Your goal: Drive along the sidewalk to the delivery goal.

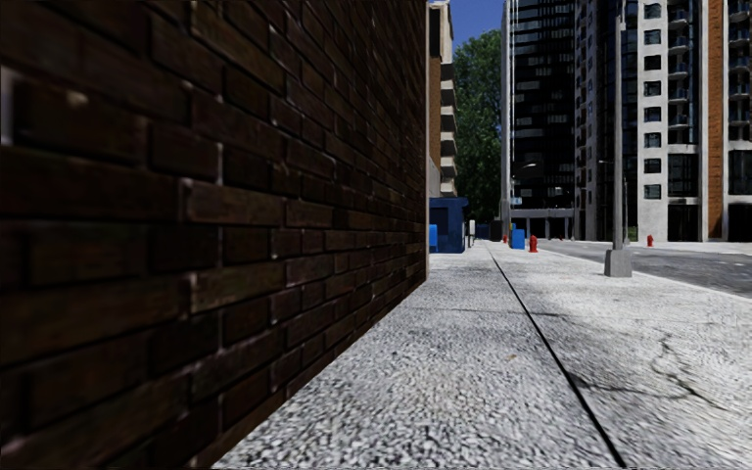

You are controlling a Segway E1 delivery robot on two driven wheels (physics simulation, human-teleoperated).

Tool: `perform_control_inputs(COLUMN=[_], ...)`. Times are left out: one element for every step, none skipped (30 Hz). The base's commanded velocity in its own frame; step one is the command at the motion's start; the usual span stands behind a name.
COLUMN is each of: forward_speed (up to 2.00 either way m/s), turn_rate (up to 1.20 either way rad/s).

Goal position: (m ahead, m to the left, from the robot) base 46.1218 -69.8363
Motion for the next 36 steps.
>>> perform_control_inputs(forward_speed=[0.96,0.96,0.96,0.96,0.96,0.96,0.96,0.96,0.96,0.96,0.96,0.96,0.96,0.97,0.98,0.98,0.98,0.98,0.98,0.98,0.98,0.98,0.98,0.98,0.98,0.98,0.98,0.98,0.98,2.00,2.00,2.00,2.00,2.00,2.00,2.00], turn_rate=[-0.83,-0.82,-0.82,-0.80,-0.79,-0.79,-0.79,-0.78,-0.78,-0.76,-0.55,-0.55,0.00,0.00,0.00,0.00,0.00,0.00,0.00,0.00,0.00,0.00,0.00,0.00,0.00,0.00,0.00,0.00,0.00,0.00,0.00,0.00,0.00,0.00,0.00,0.00])
